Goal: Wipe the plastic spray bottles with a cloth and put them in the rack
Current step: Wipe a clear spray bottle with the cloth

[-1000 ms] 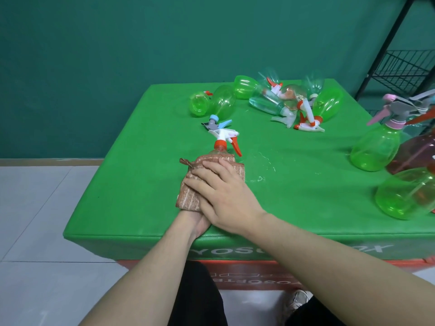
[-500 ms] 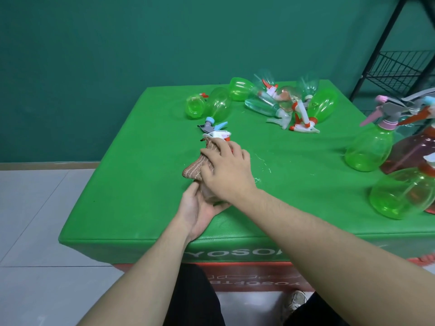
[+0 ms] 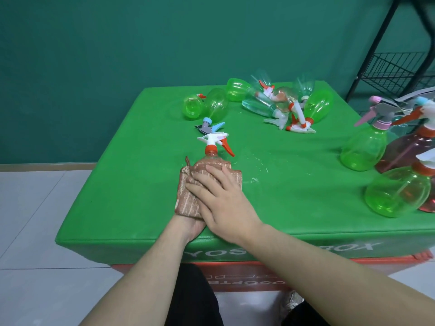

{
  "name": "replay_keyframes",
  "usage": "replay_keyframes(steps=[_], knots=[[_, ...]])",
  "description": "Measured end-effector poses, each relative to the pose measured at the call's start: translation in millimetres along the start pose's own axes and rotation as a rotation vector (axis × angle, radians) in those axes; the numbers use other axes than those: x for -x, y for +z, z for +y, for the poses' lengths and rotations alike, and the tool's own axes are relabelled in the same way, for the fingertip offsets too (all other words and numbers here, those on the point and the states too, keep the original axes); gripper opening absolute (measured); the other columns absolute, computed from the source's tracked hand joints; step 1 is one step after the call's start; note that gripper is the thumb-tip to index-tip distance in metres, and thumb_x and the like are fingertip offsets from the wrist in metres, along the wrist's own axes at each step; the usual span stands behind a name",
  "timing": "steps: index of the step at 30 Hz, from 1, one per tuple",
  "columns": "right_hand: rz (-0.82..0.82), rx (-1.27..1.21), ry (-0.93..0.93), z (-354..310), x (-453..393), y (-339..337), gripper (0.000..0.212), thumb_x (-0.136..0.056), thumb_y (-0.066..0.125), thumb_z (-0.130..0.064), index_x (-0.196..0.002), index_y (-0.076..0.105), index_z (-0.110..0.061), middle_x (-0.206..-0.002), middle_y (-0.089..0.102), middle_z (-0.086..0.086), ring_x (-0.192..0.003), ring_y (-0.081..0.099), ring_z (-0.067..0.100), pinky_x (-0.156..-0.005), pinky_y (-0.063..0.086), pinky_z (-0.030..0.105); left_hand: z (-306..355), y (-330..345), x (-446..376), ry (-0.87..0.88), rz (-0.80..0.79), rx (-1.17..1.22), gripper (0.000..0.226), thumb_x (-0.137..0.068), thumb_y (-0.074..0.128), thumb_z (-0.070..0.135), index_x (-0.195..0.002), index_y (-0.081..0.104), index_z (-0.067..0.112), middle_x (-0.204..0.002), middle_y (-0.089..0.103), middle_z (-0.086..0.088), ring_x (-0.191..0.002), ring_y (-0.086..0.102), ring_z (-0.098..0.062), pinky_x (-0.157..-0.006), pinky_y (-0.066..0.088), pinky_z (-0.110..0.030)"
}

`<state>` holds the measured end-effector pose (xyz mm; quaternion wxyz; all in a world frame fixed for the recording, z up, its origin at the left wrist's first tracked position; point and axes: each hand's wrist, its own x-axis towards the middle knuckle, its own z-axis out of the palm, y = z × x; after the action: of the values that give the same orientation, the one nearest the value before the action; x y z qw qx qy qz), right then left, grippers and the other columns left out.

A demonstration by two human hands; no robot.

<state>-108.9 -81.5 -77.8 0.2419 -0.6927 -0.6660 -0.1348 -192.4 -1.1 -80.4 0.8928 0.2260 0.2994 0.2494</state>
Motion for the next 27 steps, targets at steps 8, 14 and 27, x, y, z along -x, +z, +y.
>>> replay_keyframes(steps=[8,14,27], knots=[[-0.027,0.045,-0.036,-7,13,-2,0.050,-0.095,0.047,-0.025,-0.145,0.054,-0.020,-0.149,0.052,0.002,-0.145,0.034,0.028,-0.126,0.014,0.050,-3,-4,-2,0.040,-0.002,-0.005,0.056,-0.109,0.032,0.024,-0.083,0.079,0.009,-0.080,0.077,-0.010,-0.070,0.076,-0.018,-0.058,0.061,-0.030],[-0.017,0.022,0.063,-10,13,-3,0.047,-0.101,0.046,-0.036,-0.147,0.051,-0.027,-0.156,0.044,-0.002,-0.151,0.026,0.025,-0.127,0.012,0.049,-4,2,1,0.063,-0.055,-0.088,0.033,-0.109,0.032,0.021,-0.105,0.062,0.008,-0.088,0.078,-0.008,-0.077,0.076,-0.016,-0.061,0.061,-0.029],[-0.051,-0.056,0.391,14,-59,-14,0.056,-0.090,0.043,-0.045,-0.138,0.061,-0.024,-0.162,0.036,0.005,-0.151,0.023,0.029,-0.125,0.016,0.049,3,9,-4,0.069,-0.162,-0.178,0.034,-0.107,0.035,0.022,-0.130,0.060,0.017,-0.126,0.071,-0.011,-0.110,0.071,-0.022,-0.086,0.058,-0.047]])
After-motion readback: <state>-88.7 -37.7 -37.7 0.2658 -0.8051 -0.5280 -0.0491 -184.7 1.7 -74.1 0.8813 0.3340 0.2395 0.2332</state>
